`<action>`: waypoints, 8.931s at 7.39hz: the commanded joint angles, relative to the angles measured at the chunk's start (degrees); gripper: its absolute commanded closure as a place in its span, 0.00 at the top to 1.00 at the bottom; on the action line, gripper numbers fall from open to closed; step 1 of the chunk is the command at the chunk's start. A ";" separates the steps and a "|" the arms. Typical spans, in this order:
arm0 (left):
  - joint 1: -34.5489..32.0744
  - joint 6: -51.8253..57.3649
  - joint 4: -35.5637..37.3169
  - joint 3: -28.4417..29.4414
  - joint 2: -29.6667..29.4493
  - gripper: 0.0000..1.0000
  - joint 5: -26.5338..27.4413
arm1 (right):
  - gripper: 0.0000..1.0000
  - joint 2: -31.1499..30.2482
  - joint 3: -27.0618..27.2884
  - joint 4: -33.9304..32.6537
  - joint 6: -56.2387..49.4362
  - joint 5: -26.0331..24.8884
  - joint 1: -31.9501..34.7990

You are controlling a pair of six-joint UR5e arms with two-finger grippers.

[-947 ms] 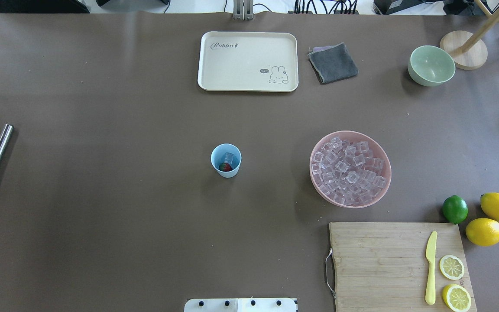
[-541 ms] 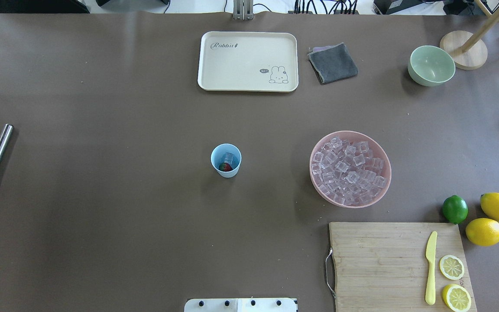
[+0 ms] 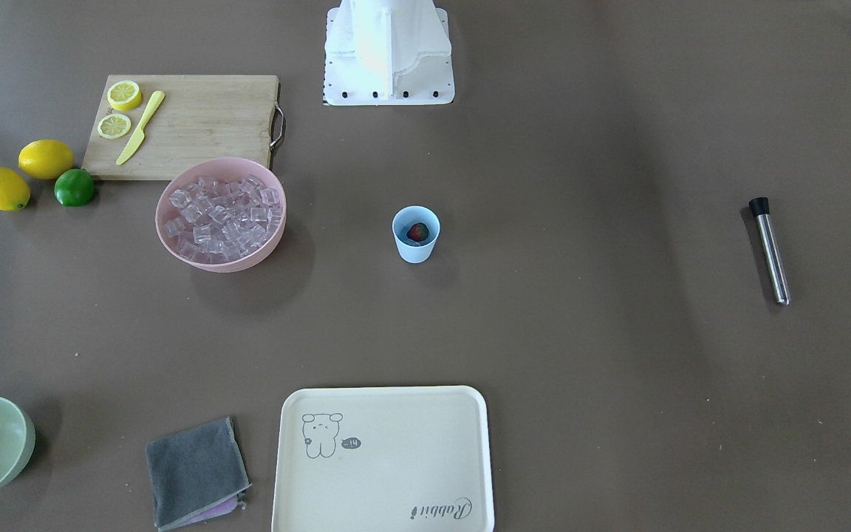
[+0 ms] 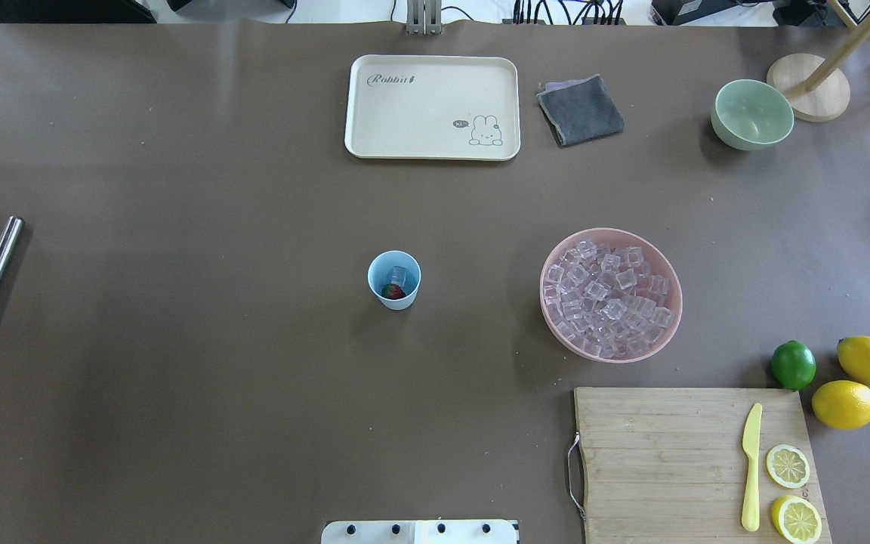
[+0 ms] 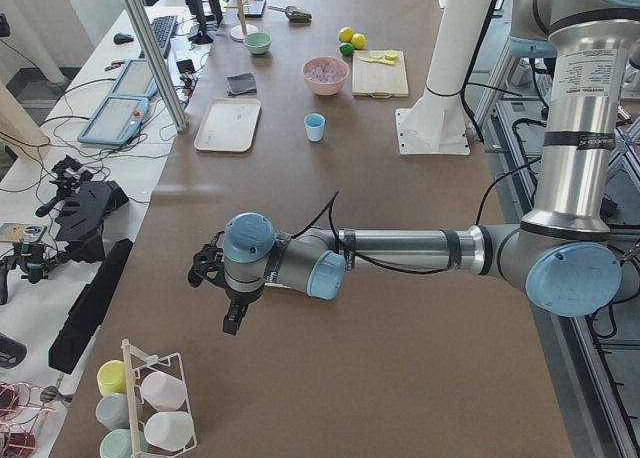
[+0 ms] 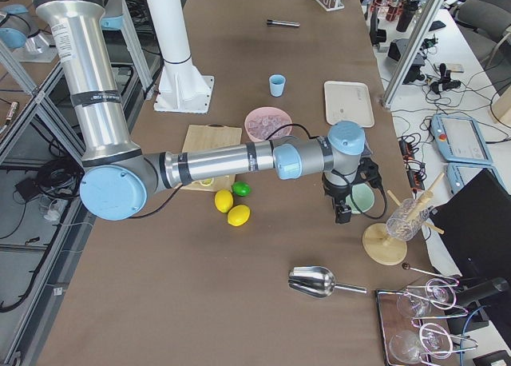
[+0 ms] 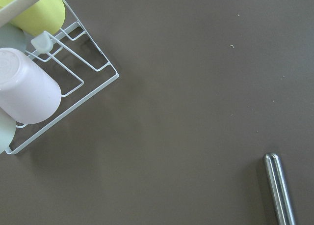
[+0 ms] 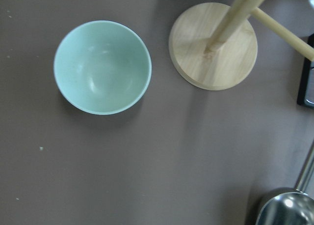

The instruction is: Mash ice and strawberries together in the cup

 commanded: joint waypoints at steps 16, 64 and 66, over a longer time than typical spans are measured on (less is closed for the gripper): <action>-0.26 -2.13 -1.76 -0.12 -0.02 0.98 0.05 | 0.96 7.82 27.44 -19.46 75.98 -27.39 -50.44; -1.31 -2.13 -2.12 -2.59 1.21 0.98 -0.30 | 0.29 12.39 18.82 -22.72 74.04 -26.17 -53.26; -1.31 -2.13 -2.20 -2.50 1.21 0.98 -0.30 | 0.28 12.74 19.00 -24.11 72.56 -24.25 -51.07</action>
